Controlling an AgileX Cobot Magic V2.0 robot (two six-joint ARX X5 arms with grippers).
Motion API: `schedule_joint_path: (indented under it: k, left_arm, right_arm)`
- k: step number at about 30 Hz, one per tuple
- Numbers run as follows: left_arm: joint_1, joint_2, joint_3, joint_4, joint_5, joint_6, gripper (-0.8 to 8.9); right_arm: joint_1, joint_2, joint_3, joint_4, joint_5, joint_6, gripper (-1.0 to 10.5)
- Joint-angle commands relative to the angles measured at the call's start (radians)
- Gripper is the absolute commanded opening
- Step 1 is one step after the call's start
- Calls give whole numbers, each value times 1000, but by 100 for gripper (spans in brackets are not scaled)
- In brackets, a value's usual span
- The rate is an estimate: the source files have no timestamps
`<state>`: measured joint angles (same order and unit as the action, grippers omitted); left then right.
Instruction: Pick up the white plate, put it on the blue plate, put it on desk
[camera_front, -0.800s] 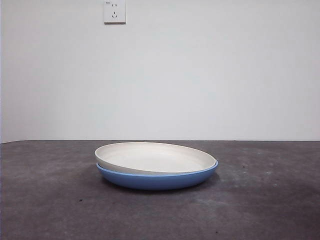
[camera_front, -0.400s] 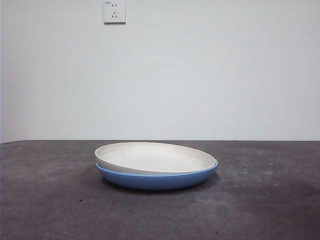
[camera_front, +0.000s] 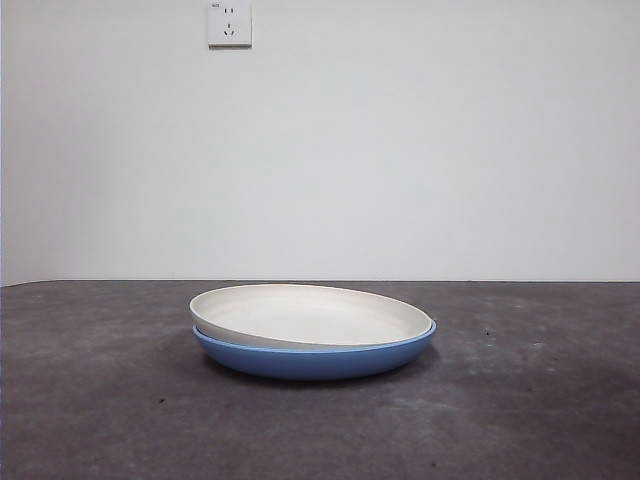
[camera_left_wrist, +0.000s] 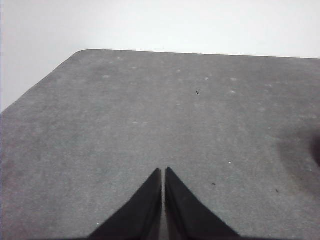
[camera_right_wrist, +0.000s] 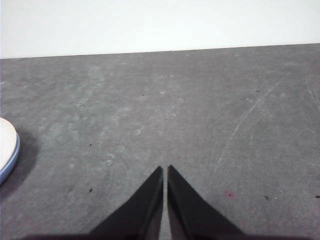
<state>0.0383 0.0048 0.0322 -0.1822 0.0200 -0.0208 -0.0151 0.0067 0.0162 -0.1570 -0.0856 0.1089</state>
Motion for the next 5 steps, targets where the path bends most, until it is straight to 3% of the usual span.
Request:
schedule_joint_path:
  k: [1, 5]
  left_arm:
    - [1, -2, -21, -6, -5, -7, 10]
    - [2, -2, -21, -6, -5, -7, 10]
  right_arm:
    - [-2, -3, -5, 10, 2, 9, 8]
    - [-2, -3, -5, 10, 2, 9, 8]
